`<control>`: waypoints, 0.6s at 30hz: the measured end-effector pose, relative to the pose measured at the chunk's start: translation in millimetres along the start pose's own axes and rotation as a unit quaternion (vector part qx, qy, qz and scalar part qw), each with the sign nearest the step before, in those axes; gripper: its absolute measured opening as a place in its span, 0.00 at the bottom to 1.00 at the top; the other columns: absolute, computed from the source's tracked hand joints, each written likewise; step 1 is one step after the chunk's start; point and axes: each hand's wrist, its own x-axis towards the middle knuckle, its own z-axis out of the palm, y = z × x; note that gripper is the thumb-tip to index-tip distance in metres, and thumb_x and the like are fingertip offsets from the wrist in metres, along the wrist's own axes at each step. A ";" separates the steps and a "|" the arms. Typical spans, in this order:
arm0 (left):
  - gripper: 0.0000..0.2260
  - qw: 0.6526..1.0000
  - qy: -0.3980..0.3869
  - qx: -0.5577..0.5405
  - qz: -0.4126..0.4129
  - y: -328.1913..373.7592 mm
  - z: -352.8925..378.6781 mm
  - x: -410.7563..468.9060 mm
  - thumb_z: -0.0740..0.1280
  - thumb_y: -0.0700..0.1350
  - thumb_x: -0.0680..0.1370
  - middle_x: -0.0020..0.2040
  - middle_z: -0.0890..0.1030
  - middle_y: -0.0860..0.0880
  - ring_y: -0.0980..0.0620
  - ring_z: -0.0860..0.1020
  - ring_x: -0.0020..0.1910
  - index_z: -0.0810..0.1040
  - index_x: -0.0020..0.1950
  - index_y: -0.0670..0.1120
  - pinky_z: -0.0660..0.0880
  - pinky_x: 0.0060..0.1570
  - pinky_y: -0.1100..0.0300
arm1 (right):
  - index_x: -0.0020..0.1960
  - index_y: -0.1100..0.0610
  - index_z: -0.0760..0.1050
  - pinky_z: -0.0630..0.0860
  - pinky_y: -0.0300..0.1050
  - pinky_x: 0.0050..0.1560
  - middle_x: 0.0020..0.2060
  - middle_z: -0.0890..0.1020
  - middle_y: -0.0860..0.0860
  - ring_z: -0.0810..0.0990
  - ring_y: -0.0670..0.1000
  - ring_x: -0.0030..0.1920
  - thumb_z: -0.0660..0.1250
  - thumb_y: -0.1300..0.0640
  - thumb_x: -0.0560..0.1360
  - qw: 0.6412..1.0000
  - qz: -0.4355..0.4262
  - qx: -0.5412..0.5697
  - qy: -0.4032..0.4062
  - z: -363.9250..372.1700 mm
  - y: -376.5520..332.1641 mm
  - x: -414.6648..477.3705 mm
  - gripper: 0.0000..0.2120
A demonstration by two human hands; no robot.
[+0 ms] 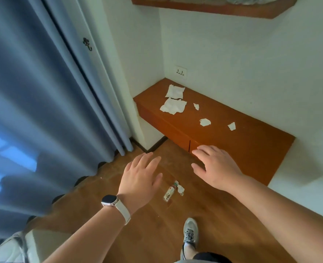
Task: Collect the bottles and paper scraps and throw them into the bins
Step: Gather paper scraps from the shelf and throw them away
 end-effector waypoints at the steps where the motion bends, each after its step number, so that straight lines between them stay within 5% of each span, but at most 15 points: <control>1: 0.22 1.000 -0.008 0.005 0.002 -0.7 0.4 12.4 0.57 0.58 0.82 0.77 0.64 0.53 0.48 0.59 0.77 0.62 0.76 0.58 0.57 0.74 0.48 | 0.74 0.48 0.64 0.63 0.48 0.70 0.73 0.67 0.46 0.64 0.50 0.73 0.51 0.39 0.81 1.000 0.003 0.003 0.000 -1.1 5.9 11.7 0.25; 18: 0.23 0.994 -0.081 0.013 0.071 17.0 34.7 223.3 0.54 0.59 0.82 0.78 0.62 0.53 0.50 0.59 0.76 0.60 0.77 0.57 0.57 0.74 0.49 | 0.73 0.46 0.63 0.64 0.50 0.70 0.72 0.67 0.46 0.65 0.49 0.72 0.51 0.38 0.80 0.987 0.144 0.054 -0.035 11.4 130.6 129.5 0.24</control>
